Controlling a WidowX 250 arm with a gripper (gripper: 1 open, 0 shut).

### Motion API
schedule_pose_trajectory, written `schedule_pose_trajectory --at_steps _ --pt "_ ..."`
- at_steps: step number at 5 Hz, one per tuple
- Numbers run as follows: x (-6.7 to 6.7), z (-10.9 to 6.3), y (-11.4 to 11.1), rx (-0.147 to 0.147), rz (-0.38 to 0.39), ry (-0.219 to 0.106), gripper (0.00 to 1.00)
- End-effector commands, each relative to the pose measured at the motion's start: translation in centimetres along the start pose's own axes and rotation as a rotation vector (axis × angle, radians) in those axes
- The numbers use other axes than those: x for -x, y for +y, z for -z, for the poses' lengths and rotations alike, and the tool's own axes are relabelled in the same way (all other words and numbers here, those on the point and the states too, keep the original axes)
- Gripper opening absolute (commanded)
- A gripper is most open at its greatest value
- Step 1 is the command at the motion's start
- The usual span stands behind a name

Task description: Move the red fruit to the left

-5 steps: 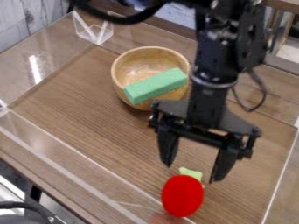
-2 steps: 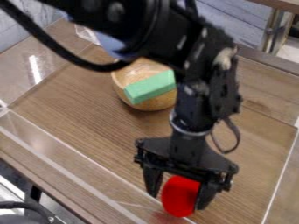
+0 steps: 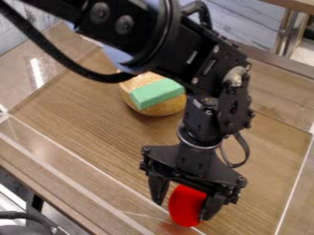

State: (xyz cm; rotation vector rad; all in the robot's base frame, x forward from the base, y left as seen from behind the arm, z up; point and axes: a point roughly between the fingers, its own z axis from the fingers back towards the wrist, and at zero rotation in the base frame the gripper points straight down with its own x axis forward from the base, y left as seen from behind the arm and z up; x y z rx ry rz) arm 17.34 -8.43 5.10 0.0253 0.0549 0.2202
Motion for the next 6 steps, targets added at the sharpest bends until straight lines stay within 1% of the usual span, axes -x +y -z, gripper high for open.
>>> schedule_pose_trajectory --at_steps 1,2,4,5,6 --pt "-0.82 -0.69 -0.49 0.0 0.032 -0.022 1.0" --pt "-1.32 -0.92 -0.72 -0.011 0.055 -0.022 1.0" --pt "-1.07 -0.7 -0.45 0.014 0.074 -0.022 1.0" --pt "-0.99 -0.61 -0.21 0.018 0.078 -0.021 1.0" --pt "-1.34 -1.42 0.17 0.019 0.074 -0.018 1.0"
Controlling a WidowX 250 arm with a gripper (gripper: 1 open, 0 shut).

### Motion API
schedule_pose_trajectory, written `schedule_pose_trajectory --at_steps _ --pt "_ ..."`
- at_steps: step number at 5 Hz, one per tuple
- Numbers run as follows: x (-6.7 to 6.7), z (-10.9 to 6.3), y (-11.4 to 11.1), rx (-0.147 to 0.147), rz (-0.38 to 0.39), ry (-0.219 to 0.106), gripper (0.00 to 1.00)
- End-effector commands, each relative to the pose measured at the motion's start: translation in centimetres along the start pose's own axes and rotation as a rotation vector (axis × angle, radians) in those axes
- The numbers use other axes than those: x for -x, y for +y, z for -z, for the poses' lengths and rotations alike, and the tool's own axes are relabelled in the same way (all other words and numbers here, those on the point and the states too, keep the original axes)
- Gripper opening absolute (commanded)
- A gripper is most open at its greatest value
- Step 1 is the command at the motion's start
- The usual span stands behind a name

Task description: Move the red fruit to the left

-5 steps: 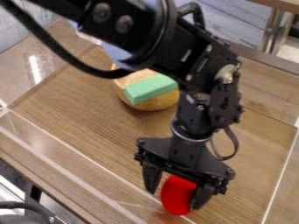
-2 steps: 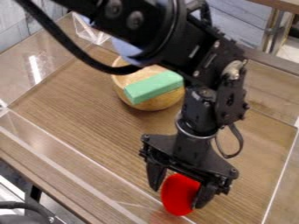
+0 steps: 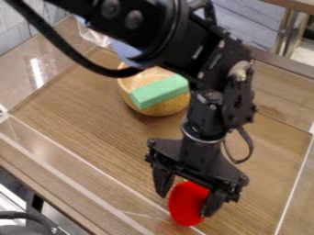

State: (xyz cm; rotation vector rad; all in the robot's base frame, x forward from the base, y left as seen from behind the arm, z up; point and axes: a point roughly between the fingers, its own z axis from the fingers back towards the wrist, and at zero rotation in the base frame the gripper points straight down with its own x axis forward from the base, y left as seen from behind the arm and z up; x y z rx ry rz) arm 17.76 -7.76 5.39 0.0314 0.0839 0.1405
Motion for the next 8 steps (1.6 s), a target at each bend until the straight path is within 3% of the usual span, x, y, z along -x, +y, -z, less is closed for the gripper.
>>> schedule_pose_trajectory --at_steps 1,2,3,4,5,6,7,8 --pt "-1.1 -1.6 0.0 0.024 -0.01 -0.043 1.0" --pt "-0.8 -1.2 0.1 0.022 -0.01 -0.037 1.0" --pt "-1.3 -1.1 -0.1 0.023 -0.035 -0.03 0.0" --pt "-1.7 -2.5 -0.1 0.029 -0.052 -0.042 0.0" --pt "-1.8 -5.7 -0.3 0.047 -0.076 -0.064 0.0" --pt "-1.9 -9.9 0.1 0.075 -0.105 -0.103 0.0" --pt "-1.8 -6.7 1.1 0.063 -0.057 -0.095 1.0" --pt "-2.2 -3.8 1.9 0.057 -0.008 -0.088 1.0"
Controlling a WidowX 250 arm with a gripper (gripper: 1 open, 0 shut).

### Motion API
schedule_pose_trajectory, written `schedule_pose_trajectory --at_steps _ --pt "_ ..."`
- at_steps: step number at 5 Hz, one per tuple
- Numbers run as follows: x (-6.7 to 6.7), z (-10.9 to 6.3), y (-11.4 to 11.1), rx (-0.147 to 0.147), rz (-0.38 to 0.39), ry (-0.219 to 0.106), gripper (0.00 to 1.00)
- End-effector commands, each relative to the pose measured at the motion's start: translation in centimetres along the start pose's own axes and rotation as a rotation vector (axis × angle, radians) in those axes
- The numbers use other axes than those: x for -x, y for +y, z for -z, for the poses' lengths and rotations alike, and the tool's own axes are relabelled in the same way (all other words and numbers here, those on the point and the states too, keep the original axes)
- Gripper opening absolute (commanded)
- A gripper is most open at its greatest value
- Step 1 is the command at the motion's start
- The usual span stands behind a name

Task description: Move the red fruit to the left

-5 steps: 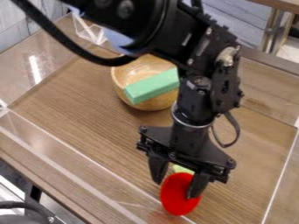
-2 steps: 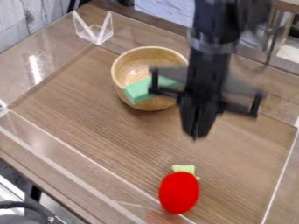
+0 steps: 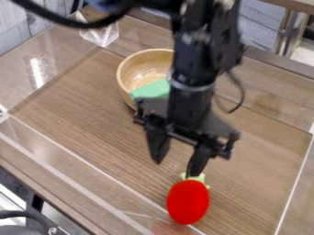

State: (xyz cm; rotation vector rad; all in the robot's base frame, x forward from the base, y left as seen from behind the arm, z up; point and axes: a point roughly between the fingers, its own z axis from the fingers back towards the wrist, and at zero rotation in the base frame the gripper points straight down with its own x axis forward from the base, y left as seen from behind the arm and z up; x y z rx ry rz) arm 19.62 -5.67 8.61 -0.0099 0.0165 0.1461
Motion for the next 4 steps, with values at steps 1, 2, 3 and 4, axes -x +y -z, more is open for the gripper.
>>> schedule_pose_trajectory --at_steps 1,2,3,4 --pt "-0.4 -2.2 0.6 0.019 -0.059 -0.057 0.0" --pt "-0.1 -2.5 0.7 0.021 -0.114 -0.063 0.0" --pt "-0.3 -3.3 0.3 0.021 -0.11 -0.068 0.0" --pt "-0.2 -3.3 -0.4 0.02 -0.109 -0.066 0.0"
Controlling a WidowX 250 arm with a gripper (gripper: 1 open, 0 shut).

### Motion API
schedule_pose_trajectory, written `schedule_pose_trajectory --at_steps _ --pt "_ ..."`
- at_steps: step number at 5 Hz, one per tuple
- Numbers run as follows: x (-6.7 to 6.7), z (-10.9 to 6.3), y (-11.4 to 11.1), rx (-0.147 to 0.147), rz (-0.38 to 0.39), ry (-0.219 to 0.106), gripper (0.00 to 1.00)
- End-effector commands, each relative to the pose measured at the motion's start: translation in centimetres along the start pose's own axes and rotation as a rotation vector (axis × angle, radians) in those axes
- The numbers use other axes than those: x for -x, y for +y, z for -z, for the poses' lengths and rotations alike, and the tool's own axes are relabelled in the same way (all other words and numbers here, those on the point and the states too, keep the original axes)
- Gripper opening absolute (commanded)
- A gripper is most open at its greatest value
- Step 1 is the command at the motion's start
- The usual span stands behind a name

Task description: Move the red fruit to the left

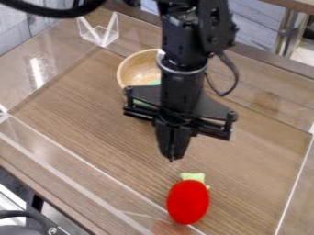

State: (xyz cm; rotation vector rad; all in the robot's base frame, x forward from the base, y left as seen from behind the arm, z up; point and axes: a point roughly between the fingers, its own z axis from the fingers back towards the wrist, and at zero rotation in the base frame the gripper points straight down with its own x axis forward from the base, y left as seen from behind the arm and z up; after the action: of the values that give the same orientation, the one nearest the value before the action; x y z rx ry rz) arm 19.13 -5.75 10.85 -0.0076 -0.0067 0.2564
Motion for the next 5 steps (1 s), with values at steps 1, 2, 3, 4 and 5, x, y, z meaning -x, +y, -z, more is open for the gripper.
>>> schedule_pose_trajectory --at_steps 1,2,3,4,5 --pt "-0.1 -0.9 -0.2 0.021 0.032 -0.039 1.0" --pt "0.4 -0.5 0.2 0.018 0.067 -0.033 1.0" --pt "0.8 0.1 0.3 0.018 0.098 -0.027 1.0" --pt "0.9 0.5 0.3 0.017 0.052 -0.023 1.0" --pt "1.1 0.7 0.5 0.015 0.01 -0.016 1.0"
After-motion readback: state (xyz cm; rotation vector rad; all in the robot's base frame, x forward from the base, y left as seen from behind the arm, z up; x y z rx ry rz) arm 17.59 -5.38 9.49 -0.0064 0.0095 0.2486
